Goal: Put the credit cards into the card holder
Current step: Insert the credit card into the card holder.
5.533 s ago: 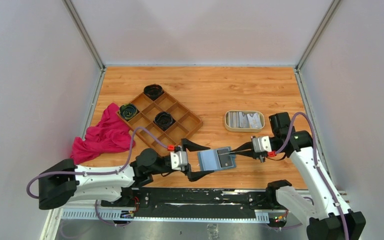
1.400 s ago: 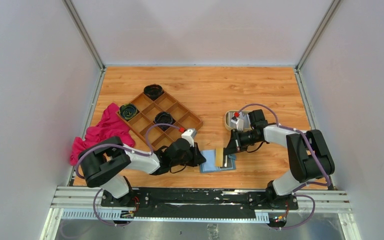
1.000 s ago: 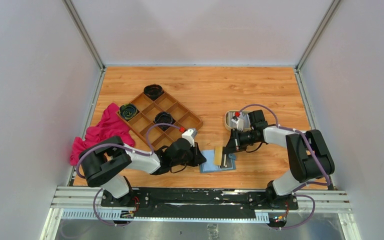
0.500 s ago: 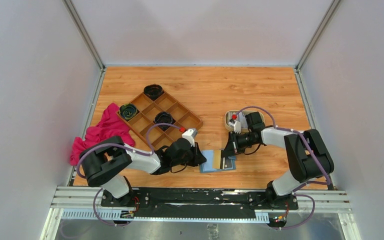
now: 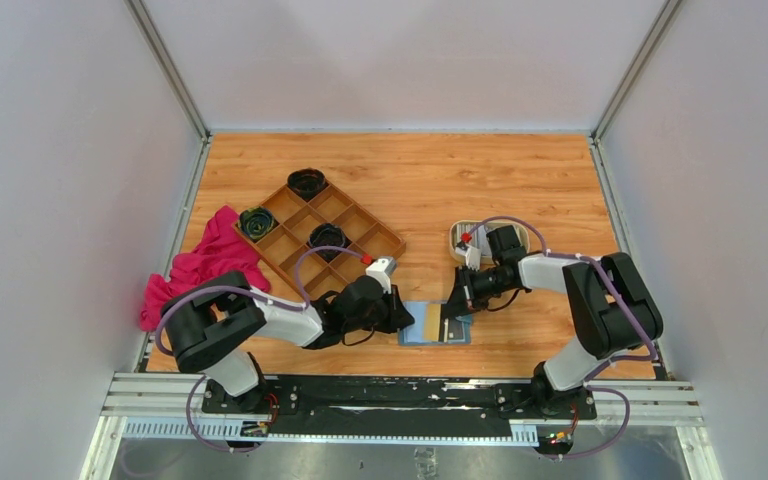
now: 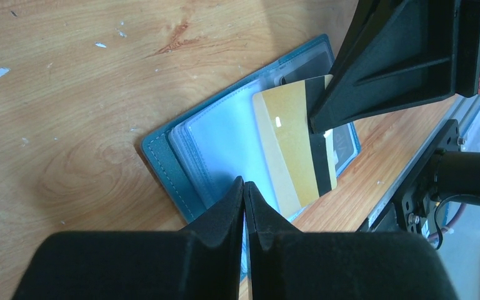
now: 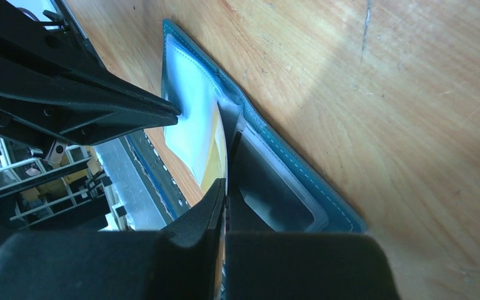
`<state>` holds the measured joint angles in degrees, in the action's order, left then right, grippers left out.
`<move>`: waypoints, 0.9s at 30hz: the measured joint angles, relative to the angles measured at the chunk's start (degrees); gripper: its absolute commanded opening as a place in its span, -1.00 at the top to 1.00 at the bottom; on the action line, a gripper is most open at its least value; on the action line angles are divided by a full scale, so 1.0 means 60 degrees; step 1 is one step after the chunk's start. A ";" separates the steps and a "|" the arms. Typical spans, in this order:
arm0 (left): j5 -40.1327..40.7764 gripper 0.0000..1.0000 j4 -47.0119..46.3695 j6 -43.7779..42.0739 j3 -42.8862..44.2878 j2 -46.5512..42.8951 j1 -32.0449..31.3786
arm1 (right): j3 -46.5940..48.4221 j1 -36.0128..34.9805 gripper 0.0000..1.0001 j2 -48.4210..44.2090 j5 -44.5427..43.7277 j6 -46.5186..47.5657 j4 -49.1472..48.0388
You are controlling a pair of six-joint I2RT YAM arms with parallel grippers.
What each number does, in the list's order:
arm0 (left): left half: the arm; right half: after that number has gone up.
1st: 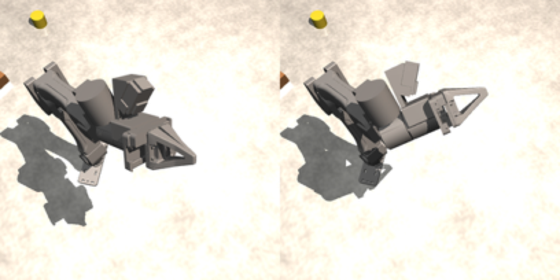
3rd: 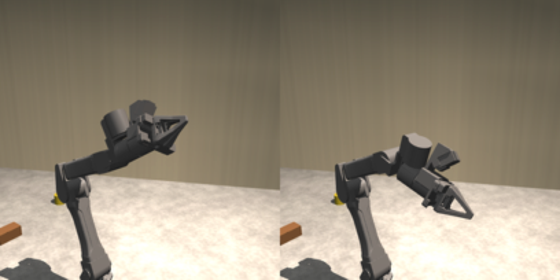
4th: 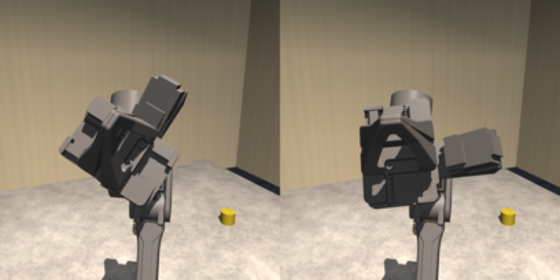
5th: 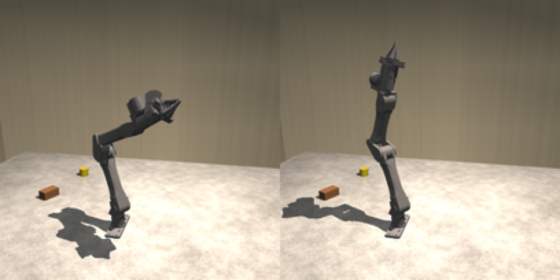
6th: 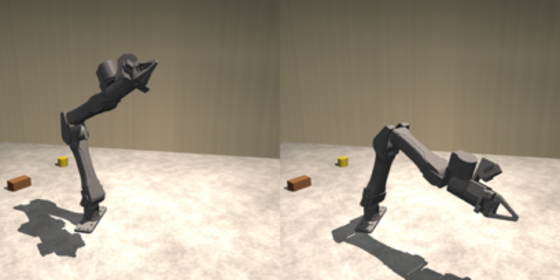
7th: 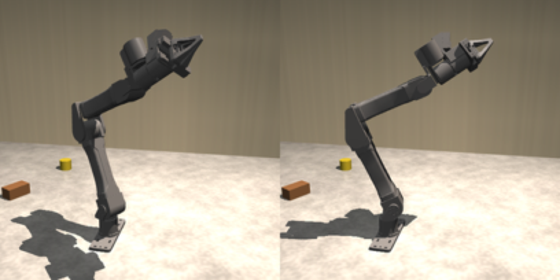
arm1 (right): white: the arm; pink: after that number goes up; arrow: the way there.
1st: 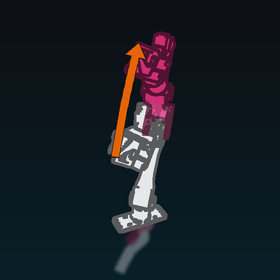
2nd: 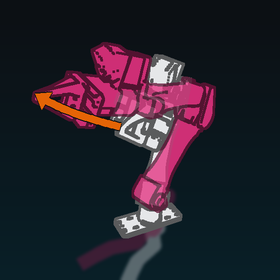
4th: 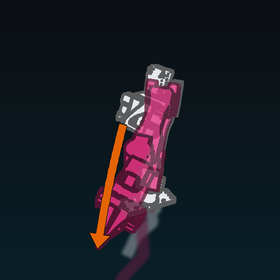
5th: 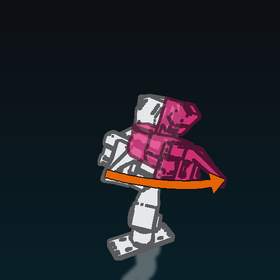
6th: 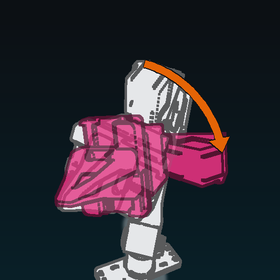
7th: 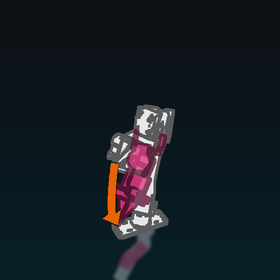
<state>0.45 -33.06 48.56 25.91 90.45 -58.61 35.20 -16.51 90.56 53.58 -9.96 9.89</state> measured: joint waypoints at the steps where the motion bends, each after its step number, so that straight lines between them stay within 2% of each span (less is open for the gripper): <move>1: -0.0011 0.87 0.0000 -0.0011 0.0004 0.0007 0.0000 | 0.0011 -0.0004 1.00 0.0029 -0.0022 -0.0084 -0.0004; 10: -0.0036 0.80 0.0004 -0.0025 0.0004 0.0007 0.0000 | 0.0127 -0.0339 1.00 0.0109 -0.0117 -0.0627 -0.0266; 19: -0.0011 0.58 0.0120 -0.0098 0.0004 -0.0117 -0.0007 | 0.0361 -0.0579 1.00 0.0517 -0.0127 -0.0699 -0.0361; 24: 0.0149 0.39 0.0419 -0.0310 -0.0189 -0.0911 -0.0029 | 0.0415 -0.0583 1.00 0.0594 -0.0127 -0.0696 -0.0353; 27: 0.0364 0.34 0.0466 -0.0452 -0.0401 -0.1679 -0.0127 | 0.0426 -0.0597 1.00 0.0594 -0.0135 -0.0692 -0.0353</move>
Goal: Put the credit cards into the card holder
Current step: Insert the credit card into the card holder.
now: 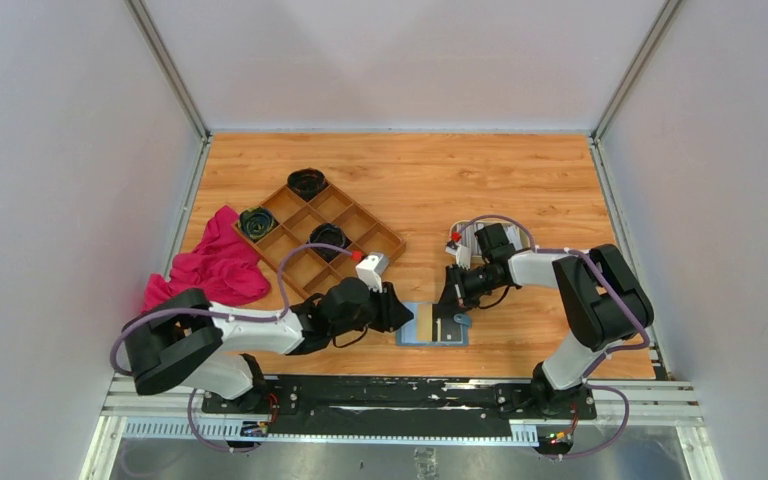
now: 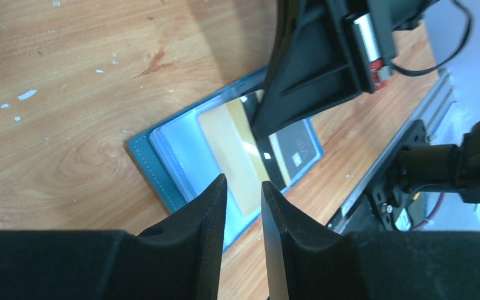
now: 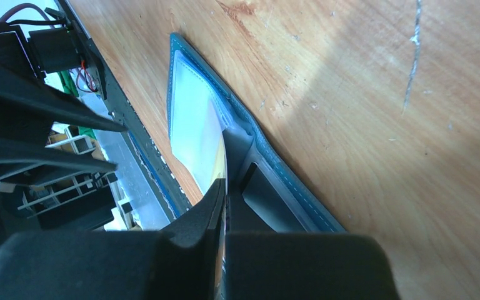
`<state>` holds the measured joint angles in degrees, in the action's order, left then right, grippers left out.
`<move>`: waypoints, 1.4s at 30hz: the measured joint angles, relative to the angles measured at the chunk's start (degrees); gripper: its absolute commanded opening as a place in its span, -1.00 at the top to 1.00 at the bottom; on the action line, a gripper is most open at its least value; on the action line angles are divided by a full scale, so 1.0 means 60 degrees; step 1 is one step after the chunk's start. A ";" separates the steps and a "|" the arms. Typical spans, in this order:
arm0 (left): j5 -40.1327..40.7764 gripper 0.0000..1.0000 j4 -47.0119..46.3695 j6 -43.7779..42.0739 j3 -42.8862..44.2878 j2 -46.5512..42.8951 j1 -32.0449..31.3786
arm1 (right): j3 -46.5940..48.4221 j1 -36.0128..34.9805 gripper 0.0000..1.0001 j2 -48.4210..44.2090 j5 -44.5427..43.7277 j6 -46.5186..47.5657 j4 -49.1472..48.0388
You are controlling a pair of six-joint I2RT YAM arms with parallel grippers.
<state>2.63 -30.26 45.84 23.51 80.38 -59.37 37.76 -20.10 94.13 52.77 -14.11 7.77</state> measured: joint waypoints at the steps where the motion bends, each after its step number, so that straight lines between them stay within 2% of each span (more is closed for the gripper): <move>1: 0.0073 0.34 0.0000 -0.0047 -0.0066 -0.0237 -0.0044 | 0.0000 -0.0007 1.00 0.0000 -0.0004 0.0004 0.0000; 8: 0.0823 0.30 0.0597 -0.0576 -0.0095 -0.1118 -0.0601 | 0.0036 -0.0018 1.00 0.0000 -0.0015 0.0025 0.0044; 12: 0.1647 0.27 0.1803 -0.1158 0.0346 -0.1377 -0.1180 | 0.0040 -0.0018 1.00 0.0000 -0.0015 0.0029 0.0055; 15: 0.2259 0.17 0.2568 -0.1545 0.0739 -0.1599 -0.1494 | 0.0040 -0.0018 1.00 0.0000 -0.0015 0.0029 0.0055; 21: 0.3428 -0.28 0.4113 -0.2178 0.1887 -0.1668 -0.1953 | 0.0040 -0.0018 1.00 0.0000 -0.0015 0.0029 0.0058; 24: 0.3814 -0.70 0.4758 -0.2280 0.2288 -0.1668 -0.2014 | 0.0044 -0.0018 1.00 0.0000 -0.0015 0.0029 0.0058; 25: 0.3905 -0.91 0.4896 -0.2346 0.2328 -0.1676 -0.2018 | 0.0044 -0.0018 1.00 0.0000 -0.0015 0.0029 0.0058; 26: 0.4007 -0.99 0.5023 -0.2310 0.2331 -0.1694 -0.2018 | 0.0044 -0.0018 1.00 0.0000 -0.0015 0.0029 0.0058; 29: 0.4244 -1.00 0.5038 -0.2062 0.1902 -0.2000 -0.2018 | 0.0044 -0.0018 1.00 0.0000 -0.0015 0.0029 0.0058; 36: 0.4714 -1.00 0.4987 -0.1224 0.0361 -0.3985 -0.2018 | 0.0087 -0.0022 1.00 0.0062 -0.0011 0.0029 0.0066; 39: 0.4688 -1.00 0.4834 -0.1045 0.0375 -0.4011 -0.2018 | 0.0182 -0.0025 1.00 0.0186 0.0007 0.0025 0.0109; 42: 0.4455 -1.00 0.4794 -0.0951 0.0674 -0.3304 -0.2018 | 0.0200 -0.0044 1.00 0.0204 0.0022 0.0025 0.0131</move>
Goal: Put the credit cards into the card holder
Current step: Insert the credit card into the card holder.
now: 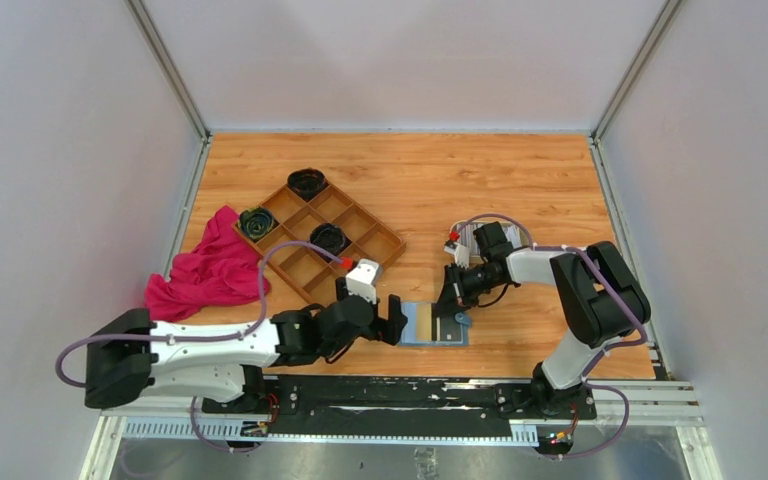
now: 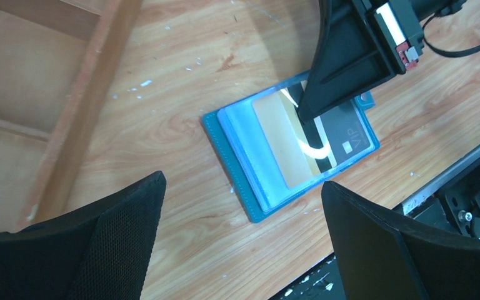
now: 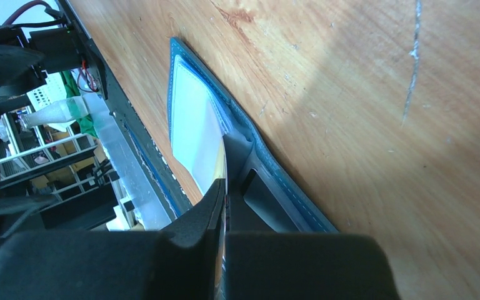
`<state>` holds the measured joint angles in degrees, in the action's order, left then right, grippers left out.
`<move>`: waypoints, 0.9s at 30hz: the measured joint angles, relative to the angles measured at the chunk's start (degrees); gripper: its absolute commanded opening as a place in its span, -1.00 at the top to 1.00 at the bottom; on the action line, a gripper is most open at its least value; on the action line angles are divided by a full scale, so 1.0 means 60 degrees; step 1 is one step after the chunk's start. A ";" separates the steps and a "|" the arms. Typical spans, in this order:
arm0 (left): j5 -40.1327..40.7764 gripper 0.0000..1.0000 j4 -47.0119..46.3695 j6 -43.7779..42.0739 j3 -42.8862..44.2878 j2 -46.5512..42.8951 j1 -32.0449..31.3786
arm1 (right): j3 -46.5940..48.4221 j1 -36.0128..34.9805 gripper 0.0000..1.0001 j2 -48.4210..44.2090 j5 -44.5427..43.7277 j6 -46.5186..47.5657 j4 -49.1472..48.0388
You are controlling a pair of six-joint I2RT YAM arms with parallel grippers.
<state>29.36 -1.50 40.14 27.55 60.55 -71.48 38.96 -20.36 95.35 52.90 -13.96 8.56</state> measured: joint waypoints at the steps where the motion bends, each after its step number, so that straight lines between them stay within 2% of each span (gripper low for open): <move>1: -0.0106 -1.00 -0.0018 0.0033 0.0171 0.0372 0.0000 | 0.0004 0.0000 0.98 0.0000 0.0004 0.0000 0.0000; 9: -0.0550 -1.00 -0.0117 0.0393 0.1581 0.3093 -0.0095 | 0.0117 -0.0025 0.90 0.0171 0.0142 -0.0040 -0.0004; 19: -0.0208 -1.00 -0.0076 0.0925 0.2368 0.4411 -0.0506 | 0.0124 -0.0029 0.84 0.0200 0.0171 -0.0044 0.0000; 27: 0.0685 -1.00 0.1716 0.1468 0.4342 0.5923 -0.0710 | 0.0124 -0.0029 0.84 0.0208 0.0178 -0.0047 -0.0004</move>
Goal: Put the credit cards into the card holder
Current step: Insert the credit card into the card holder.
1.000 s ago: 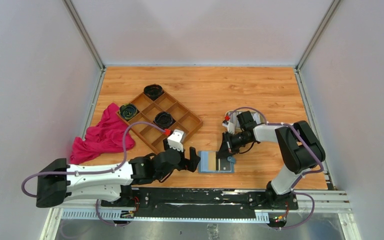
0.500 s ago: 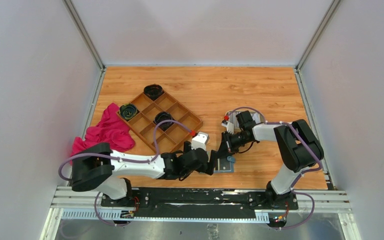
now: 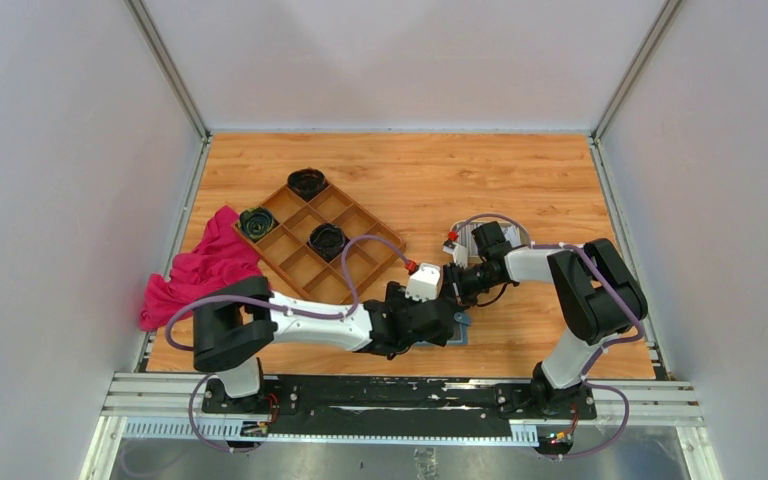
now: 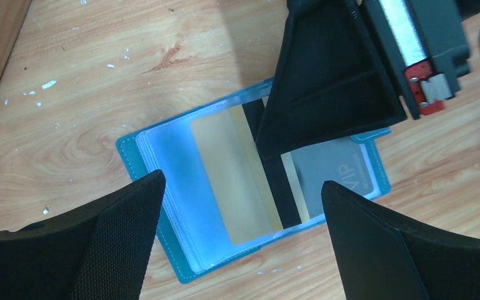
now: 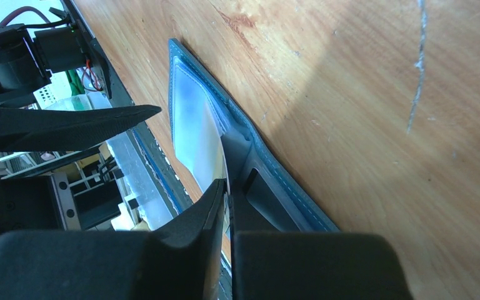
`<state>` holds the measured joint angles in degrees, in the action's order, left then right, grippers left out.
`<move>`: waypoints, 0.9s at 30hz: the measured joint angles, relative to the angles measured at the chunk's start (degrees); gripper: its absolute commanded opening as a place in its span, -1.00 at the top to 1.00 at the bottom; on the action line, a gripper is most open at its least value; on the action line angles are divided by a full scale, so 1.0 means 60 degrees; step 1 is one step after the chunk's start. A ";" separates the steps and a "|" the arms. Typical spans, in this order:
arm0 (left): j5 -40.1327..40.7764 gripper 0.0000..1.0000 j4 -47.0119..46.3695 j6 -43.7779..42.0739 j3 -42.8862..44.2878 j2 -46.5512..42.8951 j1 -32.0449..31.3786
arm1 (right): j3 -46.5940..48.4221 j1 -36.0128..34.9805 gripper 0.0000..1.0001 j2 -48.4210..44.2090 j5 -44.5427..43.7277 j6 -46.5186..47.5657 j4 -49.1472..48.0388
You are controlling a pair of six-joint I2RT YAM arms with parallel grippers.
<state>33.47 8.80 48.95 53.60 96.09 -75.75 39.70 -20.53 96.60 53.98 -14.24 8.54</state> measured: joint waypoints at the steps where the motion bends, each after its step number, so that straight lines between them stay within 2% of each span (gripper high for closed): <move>1: 0.0036 -1.00 0.0084 0.0033 0.0095 0.0120 0.0000 | 0.0000 0.0000 0.83 0.0000 0.0000 0.0000 0.0000; 6: 0.0226 -1.00 0.0750 0.0226 0.0433 0.0743 -0.0026 | 0.0000 0.0000 0.83 0.0000 0.0000 0.0000 0.0004; 12: 0.0539 -1.00 0.1818 0.0576 0.1555 0.1563 -0.0026 | 0.0026 -0.0015 0.80 0.0000 0.0004 0.0004 0.0004; 19: 0.0586 -0.97 0.1949 0.0685 0.1657 0.1654 -0.0029 | 0.0029 -0.0015 0.79 0.0000 0.0004 0.0004 0.0007; 22: 0.0630 -0.76 0.2018 0.0801 0.1657 0.1654 -0.0033 | 0.0029 -0.0015 0.77 0.0000 0.0004 0.0004 0.0007; 24: 0.0634 -0.72 0.2058 0.0918 0.1657 0.1661 -0.0033 | 0.0029 -0.0015 0.74 0.0000 0.0004 0.0000 0.0004; 27: 0.0634 -0.56 0.2065 0.1038 0.1657 0.1672 -0.0040 | 0.0036 -0.0018 0.66 0.0000 0.0004 0.0000 0.0000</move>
<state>37.28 21.19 55.18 63.55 106.13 -75.99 39.92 -20.64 96.60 54.00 -14.24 8.54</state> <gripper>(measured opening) 0.837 0.134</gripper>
